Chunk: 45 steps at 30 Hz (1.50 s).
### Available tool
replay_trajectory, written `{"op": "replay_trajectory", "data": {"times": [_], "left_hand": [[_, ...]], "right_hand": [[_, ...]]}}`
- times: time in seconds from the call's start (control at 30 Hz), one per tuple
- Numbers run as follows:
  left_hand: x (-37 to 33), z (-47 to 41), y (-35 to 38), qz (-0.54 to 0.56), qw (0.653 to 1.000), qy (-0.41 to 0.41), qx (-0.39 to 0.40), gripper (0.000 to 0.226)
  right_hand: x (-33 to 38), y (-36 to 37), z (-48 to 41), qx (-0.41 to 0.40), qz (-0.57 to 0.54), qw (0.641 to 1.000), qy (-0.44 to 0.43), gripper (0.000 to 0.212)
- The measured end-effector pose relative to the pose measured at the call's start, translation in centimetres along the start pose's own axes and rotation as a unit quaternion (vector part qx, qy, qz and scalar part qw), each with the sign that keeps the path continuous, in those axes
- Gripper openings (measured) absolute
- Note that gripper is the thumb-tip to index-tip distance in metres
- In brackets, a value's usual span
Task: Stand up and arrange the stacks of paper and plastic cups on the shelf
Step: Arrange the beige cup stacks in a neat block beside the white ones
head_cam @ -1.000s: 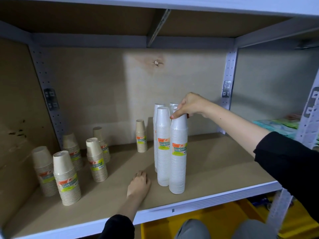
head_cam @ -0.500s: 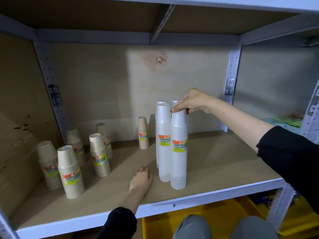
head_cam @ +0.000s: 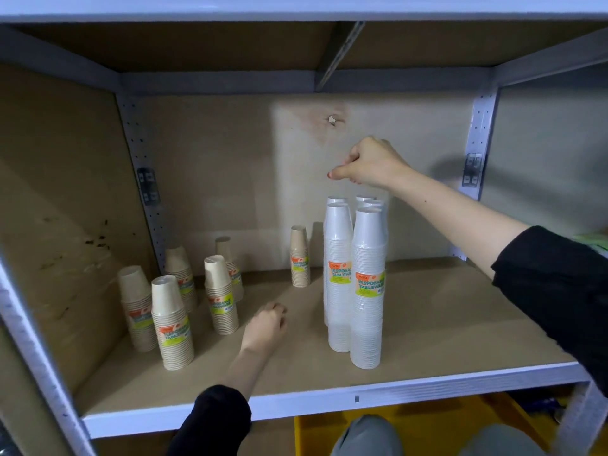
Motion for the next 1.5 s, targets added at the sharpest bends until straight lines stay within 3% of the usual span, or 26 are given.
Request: {"op": "replay_trajectory", "data": {"times": [0.2,0.43,0.5,0.57,0.63,0.7,1.0,1.13,1.33,1.5], "left_hand": [[1.4,-1.9,-6.5,0.003,0.996,0.005,-0.087,0.03],[3.7,-3.5,-12.4,-0.012,0.991,-0.009,-0.132,0.03],[4.6,-3.9,-13.6,-0.009,0.991,-0.023,-0.134,0.035],[5.8,-4.5,-14.4,-0.009,0.991,-0.048,-0.126,0.039],[6.9,-5.1,-14.9,-0.003,0.993,-0.068,-0.092,0.041],[7.9,-5.7,-15.2,0.006,0.995,-0.081,-0.054,0.046],[10.0,-7.4,-15.0,0.077,0.993,-0.08,0.036,0.053],[9.7,-7.9,-14.4,0.079,0.993,-0.068,0.048,0.058],[9.9,-8.8,-14.3,0.077,0.993,-0.072,0.059,0.05],[9.9,-9.7,-14.9,0.066,0.994,-0.078,0.047,0.045]], "right_hand": [[3.2,3.8,-1.4,0.011,-0.024,0.999,-0.021,0.037],[5.2,11.7,-2.4,0.1,-0.03,0.995,-0.002,0.019],[5.5,14.5,-2.9,0.122,-0.024,0.992,0.009,0.029],[5.8,17.1,-3.4,0.15,-0.015,0.988,0.015,0.034],[5.9,19.5,-3.9,0.169,-0.014,0.985,0.015,0.019],[5.8,21.7,-4.5,0.179,-0.011,0.984,0.017,0.037],[5.3,28.4,-7.1,0.208,-0.011,0.977,0.034,0.05],[4.7,30.5,-7.3,0.216,-0.014,0.975,0.05,0.037],[3.9,30.5,-7.2,0.221,-0.045,0.972,0.065,0.039],[3.3,27.9,-7.1,0.241,0.009,0.97,0.044,0.044]]}}
Point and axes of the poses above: each hand's wrist, its own z-axis away from the middle knuckle, its own y-axis out of the palm, x = y × z, the point moved 2 cm from there along -z, towards the middle knuckle, and after that the axes turned 4 degrees about -x, right-handed, at the moved point
